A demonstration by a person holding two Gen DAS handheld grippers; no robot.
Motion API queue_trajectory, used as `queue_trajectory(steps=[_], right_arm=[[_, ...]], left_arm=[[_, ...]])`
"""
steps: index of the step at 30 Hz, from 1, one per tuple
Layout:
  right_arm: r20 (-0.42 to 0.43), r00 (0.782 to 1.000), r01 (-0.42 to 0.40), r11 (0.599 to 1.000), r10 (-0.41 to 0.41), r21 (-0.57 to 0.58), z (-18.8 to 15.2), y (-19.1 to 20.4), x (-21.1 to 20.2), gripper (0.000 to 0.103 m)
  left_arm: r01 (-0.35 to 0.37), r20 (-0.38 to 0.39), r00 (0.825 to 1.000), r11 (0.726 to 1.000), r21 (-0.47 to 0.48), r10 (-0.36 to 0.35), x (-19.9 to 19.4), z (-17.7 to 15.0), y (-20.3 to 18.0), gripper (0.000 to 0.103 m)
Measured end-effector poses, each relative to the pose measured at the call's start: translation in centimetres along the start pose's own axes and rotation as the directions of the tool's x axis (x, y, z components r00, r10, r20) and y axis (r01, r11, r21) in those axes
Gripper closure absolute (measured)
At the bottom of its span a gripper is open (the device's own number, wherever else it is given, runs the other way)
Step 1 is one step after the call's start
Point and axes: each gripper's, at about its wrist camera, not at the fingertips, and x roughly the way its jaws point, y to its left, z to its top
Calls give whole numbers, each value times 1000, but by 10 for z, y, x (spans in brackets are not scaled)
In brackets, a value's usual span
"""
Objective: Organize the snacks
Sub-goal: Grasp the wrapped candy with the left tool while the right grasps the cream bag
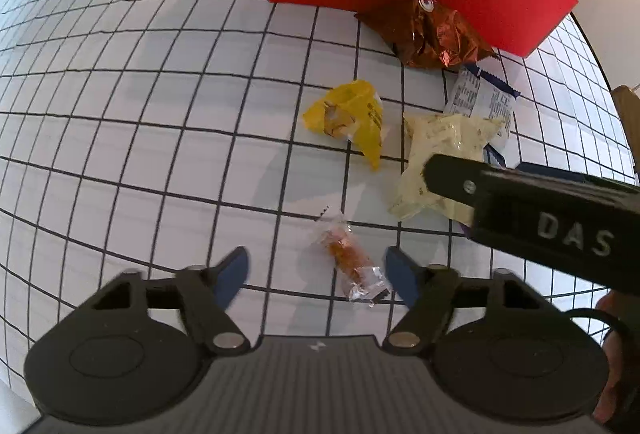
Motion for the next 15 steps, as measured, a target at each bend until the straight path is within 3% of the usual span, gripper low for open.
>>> queue_trajectory(steps=[9, 15], right_arm=[[-24, 1000, 12, 999, -12, -34, 2, 7, 11, 40], [-23, 1000, 2, 999, -3, -41, 2, 10, 12, 55]], left_arm=[[-12, 1, 1000, 1000, 19, 12, 6, -1, -8, 50], [15, 12, 1000, 999, 33, -15, 5, 1, -7, 69]])
